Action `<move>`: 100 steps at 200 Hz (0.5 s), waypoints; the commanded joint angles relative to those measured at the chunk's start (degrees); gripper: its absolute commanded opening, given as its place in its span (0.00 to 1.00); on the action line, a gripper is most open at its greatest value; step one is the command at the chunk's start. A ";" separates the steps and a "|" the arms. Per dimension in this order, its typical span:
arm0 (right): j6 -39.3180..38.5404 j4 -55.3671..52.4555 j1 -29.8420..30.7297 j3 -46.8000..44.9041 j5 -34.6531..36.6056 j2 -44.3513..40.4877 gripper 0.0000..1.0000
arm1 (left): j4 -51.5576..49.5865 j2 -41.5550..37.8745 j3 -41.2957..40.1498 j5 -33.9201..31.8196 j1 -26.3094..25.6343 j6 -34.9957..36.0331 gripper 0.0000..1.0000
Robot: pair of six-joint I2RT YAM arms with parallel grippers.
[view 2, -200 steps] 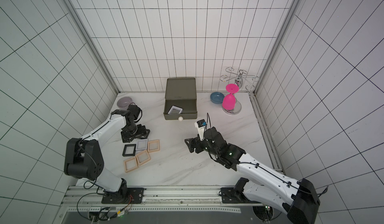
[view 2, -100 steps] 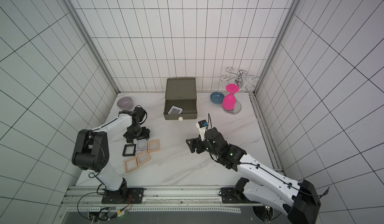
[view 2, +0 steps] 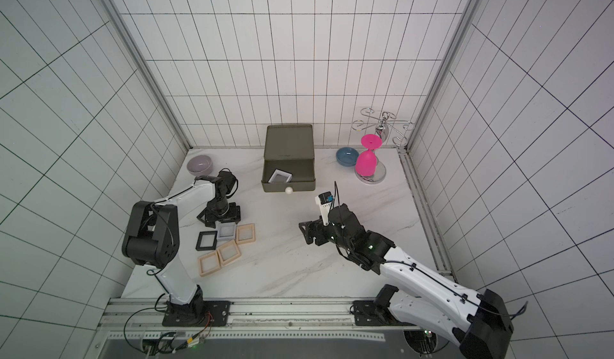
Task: Place the brooch boxes into the drawer by color
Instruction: Pick up the brooch box from the center of the board.
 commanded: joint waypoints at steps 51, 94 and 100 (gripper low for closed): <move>0.35 -0.79 -0.61 -0.58 0.86 0.55 0.89 | 2.81 1.31 0.53 0.67 -0.15 0.68 0.85; 0.47 -0.62 -0.61 -0.40 0.75 1.21 0.89 | 2.74 0.39 -0.67 0.80 -0.15 0.57 0.85; 0.49 -0.61 -0.63 -0.33 0.75 1.33 0.89 | 2.60 0.21 -0.70 0.73 -0.15 0.48 0.84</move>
